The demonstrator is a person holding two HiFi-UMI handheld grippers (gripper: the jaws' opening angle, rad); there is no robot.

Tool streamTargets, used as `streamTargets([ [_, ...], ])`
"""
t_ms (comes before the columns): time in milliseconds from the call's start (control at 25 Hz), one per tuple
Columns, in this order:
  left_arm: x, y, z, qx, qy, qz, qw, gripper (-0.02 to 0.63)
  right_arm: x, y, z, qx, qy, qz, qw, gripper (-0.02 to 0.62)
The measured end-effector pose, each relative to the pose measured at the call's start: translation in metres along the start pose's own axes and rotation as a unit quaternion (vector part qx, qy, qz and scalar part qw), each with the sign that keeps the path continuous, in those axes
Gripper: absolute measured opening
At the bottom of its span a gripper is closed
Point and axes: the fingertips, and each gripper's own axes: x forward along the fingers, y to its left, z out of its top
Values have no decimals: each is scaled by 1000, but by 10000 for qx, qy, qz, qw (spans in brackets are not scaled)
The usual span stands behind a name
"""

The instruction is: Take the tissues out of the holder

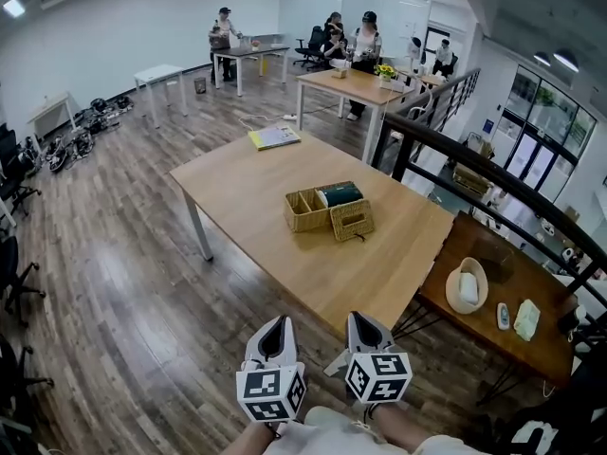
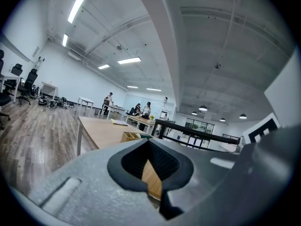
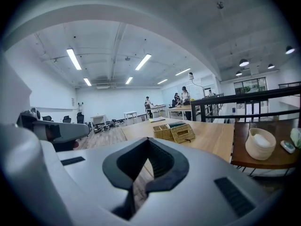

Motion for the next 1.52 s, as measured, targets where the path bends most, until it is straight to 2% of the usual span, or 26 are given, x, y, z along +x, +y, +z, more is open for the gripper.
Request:
streamTargets([
  [360,39,28,-11,-107,214,60,9997,-14,44,-13,-4,6,152,-166,9997,4],
  [800,133,56,11,110,304,74,9994,-14,133,-41,19,231,77,-193,9995,5],
  [1080,197,54,34,240,316,-110,9992,-14,177,-78,45,334,26,-429,9985,4],
  [1520,278,51,42,316,500,-307,9978,-14,232,-123,60,499,115,-660,9965,5],
])
